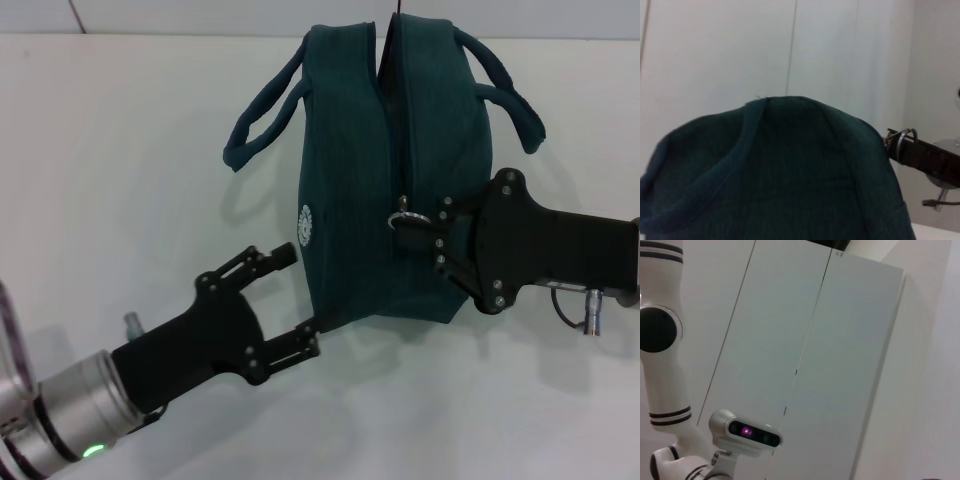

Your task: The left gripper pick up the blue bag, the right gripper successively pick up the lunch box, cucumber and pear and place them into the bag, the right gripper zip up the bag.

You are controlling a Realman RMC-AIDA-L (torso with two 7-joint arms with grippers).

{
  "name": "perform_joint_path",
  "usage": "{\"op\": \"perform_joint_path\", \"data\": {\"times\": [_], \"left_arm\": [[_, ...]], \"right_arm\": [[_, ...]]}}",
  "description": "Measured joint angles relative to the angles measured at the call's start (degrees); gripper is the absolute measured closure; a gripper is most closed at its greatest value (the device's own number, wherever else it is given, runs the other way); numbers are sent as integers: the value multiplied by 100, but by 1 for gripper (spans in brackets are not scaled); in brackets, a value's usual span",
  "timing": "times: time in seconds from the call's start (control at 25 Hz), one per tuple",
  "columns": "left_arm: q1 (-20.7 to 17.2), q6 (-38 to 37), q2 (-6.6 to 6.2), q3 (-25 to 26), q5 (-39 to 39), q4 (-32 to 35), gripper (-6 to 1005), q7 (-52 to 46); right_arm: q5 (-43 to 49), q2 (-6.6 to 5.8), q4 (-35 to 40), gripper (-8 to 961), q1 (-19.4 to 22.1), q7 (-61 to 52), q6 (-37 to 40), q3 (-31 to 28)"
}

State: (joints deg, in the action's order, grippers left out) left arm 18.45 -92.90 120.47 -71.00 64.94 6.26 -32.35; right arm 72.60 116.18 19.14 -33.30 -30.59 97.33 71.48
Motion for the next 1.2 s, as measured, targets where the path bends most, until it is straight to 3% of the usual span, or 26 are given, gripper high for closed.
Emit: {"op": "perform_joint_path", "data": {"times": [0.36, 0.8, 1.04, 1.16, 1.2], "left_arm": [[477, 5, 4, -66, -37, -412, 201, -278], [528, 347, 22, -28, -128, -418, 416, 25], [488, 368, 30, -60, -164, -438, 627, 579], [507, 394, 30, -66, -153, -442, 838, 775], [509, 407, 29, -70, -145, -444, 848, 862]], "right_arm": [[-16, 0, -3, 925, -2, 8, -5, 14], [-446, 0, -73, 923, 34, 150, -14, 442], [-631, 0, -175, 922, 81, 158, -16, 487], [-967, 0, -323, 922, 70, 142, 5, 666], [-1130, -1, -356, 923, 58, 129, 12, 780]]}}
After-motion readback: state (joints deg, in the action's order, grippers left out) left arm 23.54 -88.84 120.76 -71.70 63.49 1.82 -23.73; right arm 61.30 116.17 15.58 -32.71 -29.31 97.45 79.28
